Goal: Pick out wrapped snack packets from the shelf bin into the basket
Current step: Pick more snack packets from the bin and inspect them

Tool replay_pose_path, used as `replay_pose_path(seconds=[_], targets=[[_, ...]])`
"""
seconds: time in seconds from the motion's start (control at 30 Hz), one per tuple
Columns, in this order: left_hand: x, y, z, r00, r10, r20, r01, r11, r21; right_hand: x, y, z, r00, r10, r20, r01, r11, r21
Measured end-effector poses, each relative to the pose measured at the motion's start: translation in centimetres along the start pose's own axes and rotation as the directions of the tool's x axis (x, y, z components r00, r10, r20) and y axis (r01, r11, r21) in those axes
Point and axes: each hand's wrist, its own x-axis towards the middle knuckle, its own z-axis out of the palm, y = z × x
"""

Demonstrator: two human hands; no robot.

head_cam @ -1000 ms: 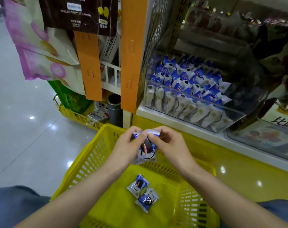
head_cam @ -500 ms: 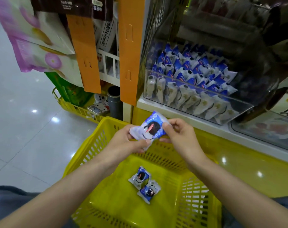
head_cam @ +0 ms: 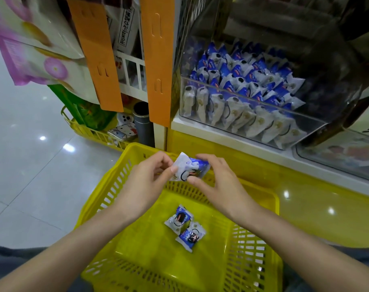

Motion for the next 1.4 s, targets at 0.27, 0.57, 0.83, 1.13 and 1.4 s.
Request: replay_pose_path(seconds=[0.27, 0.57, 0.83, 1.13, 1.4], targets=[[-0.9, 0.6, 0.1, 0.982, 0.158, 0.104, -0.176, 0.964, 0.198, -0.2, -1.1, 0.4, 0.987, -0.159, -0.013, 0.160, 0.986, 0.051], [0.0, 1.3, 0.6, 0.978, -0.163, 0.131, 0.196, 0.933, -0.303, 0.1, -1.5, -0.2, 0.974, -0.196, -0.113, 0.209, 0.971, 0.116], [0.0, 0.2, 0.5, 0.991, -0.125, -0.058, 0.128, 0.989, 0.069, 0.2, -1.7, -1.7, 0.910, -0.310, -0.274, 0.287, 0.950, -0.120], [0.8, 1.4, -0.3, 0.871, -0.358, 0.337, 0.492, 0.599, -0.632, -0.7, -2.2, -1.1, 0.816, -0.559, -0.147, 0.490, 0.803, -0.339], [0.8, 1.5, -0.2, 0.908, -0.415, 0.050, 0.358, 0.710, -0.607, -0.6, -2.9, -0.7, 0.924, -0.288, -0.253, 0.299, 0.954, 0.005]])
